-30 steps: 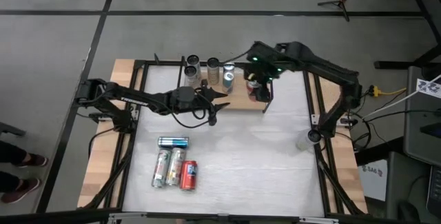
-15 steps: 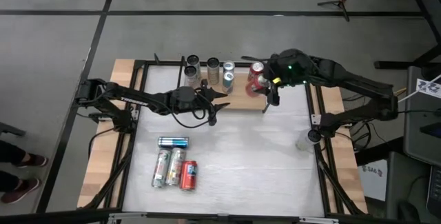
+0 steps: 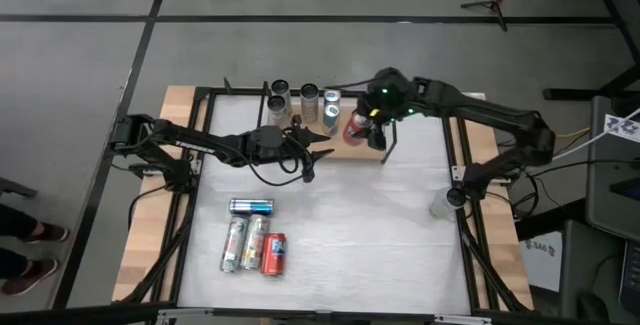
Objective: Place canned beverage on shelf
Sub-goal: Put the right red soda can on the shelf
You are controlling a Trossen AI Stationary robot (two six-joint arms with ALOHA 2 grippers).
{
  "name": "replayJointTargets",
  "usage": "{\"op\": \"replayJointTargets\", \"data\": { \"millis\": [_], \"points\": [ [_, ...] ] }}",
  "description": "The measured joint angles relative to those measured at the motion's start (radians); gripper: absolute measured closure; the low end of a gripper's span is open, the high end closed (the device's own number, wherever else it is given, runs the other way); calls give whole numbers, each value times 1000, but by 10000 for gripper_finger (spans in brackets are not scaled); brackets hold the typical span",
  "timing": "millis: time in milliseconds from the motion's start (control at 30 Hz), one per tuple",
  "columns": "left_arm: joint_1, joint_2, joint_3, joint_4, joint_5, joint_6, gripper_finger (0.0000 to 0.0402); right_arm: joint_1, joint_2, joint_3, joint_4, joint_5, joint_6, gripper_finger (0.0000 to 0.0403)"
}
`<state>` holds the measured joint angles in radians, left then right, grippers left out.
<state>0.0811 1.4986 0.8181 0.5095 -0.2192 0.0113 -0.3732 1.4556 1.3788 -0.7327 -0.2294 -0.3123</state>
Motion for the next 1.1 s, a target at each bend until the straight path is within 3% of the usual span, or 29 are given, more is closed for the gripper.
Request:
{"op": "replayJointTargets", "data": {
  "millis": [600,1100],
  "points": [
    [0,0,0,-1,0,0,243,-42,153,-5,5,-3,-34,111],
    [0,0,0,-1,0,0,243,-40,153,-178,187,1,-34,111]
  ]
}}
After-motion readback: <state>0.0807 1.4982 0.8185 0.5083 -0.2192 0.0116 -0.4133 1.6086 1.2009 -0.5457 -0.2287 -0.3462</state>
